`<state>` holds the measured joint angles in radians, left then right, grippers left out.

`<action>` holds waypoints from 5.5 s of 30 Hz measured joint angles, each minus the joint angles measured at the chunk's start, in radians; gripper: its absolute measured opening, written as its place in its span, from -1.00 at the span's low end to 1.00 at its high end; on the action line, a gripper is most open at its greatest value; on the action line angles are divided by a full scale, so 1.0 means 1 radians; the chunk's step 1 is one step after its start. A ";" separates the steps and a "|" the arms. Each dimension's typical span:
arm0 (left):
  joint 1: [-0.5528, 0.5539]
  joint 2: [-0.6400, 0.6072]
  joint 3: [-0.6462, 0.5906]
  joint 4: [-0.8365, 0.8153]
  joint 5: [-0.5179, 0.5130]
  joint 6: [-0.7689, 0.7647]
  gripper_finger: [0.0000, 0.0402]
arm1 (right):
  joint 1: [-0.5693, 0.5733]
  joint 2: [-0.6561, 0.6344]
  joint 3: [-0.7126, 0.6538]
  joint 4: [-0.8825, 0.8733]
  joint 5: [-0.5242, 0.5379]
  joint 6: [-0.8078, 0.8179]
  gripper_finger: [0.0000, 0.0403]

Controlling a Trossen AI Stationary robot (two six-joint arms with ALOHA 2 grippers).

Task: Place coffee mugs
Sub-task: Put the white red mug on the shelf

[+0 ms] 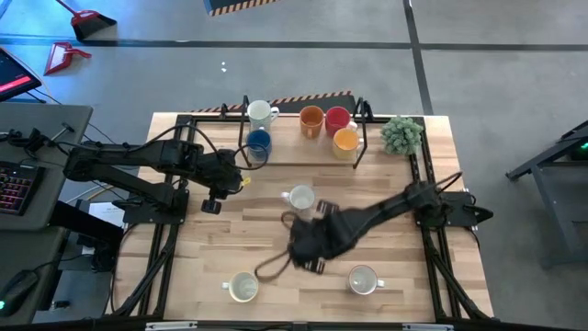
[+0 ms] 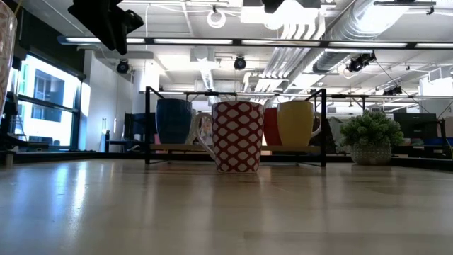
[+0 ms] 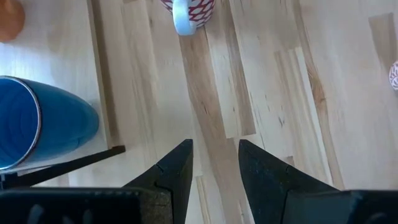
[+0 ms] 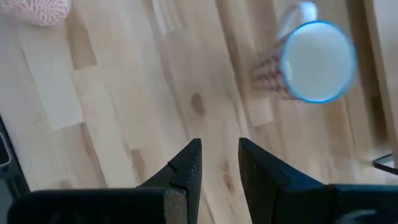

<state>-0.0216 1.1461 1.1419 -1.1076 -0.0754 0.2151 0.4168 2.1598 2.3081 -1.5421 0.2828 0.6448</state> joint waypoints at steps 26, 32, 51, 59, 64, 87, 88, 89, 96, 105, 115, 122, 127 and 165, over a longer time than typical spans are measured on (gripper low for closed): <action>0.002 0.000 0.000 -0.100 -0.027 -0.027 -0.40 | -0.030 0.199 0.000 0.674 -0.346 -0.050 -0.44; 0.002 0.000 0.000 -0.122 -0.085 0.004 -0.40 | -0.037 0.211 0.002 0.773 -0.350 -0.051 -0.32; 0.002 -0.003 0.000 -0.138 -0.141 -0.007 -0.40 | -0.028 0.292 0.035 0.879 -0.356 -0.016 -0.24; 0.002 -0.003 0.000 -0.137 -0.141 -0.025 -0.40 | -0.029 0.300 0.034 0.875 -0.324 -0.017 -0.24; 0.002 -0.003 0.000 -0.137 -0.141 -0.024 -0.40 | -0.037 0.302 0.034 0.871 -0.298 -0.049 -0.24; 0.002 -0.003 0.000 -0.137 -0.141 -0.024 -0.40 | -0.050 0.341 0.033 0.895 -0.332 -0.059 -0.24; 0.001 -0.003 0.000 -0.137 -0.141 -0.024 -0.40 | -0.050 0.341 0.033 0.900 -0.332 -0.059 -0.24; 0.002 -0.003 0.000 -0.137 -0.141 -0.024 -0.40 | -0.050 0.341 0.033 0.906 -0.329 -0.058 -0.24; 0.002 -0.003 0.000 -0.137 -0.141 -0.026 -0.40 | -0.050 0.341 0.033 0.933 -0.328 -0.059 -0.24; 0.001 -0.003 0.000 -0.136 -0.141 -0.026 -0.40 | -0.072 0.340 0.047 0.908 -0.321 -0.082 -0.24; 0.001 -0.054 0.001 -0.135 -0.143 -0.039 -0.40 | -0.076 0.225 0.048 0.592 -0.133 -0.184 -0.24; 0.001 -0.086 0.001 -0.122 -0.145 -0.084 -0.40 | -0.079 0.213 0.047 0.400 -0.070 -0.199 -0.24; 0.001 -0.098 0.001 -0.120 -0.150 -0.084 -0.40 | -0.091 0.213 0.047 0.283 -0.022 -0.198 -0.24; 0.001 -0.225 0.000 -0.124 -0.179 0.026 -0.40 | -0.442 0.097 0.000 0.233 -0.027 -0.322 -0.24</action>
<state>-0.0204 0.9215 1.1423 -1.2312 -0.2546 0.2415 -0.0255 2.2566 2.3082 -1.3086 0.2553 0.3227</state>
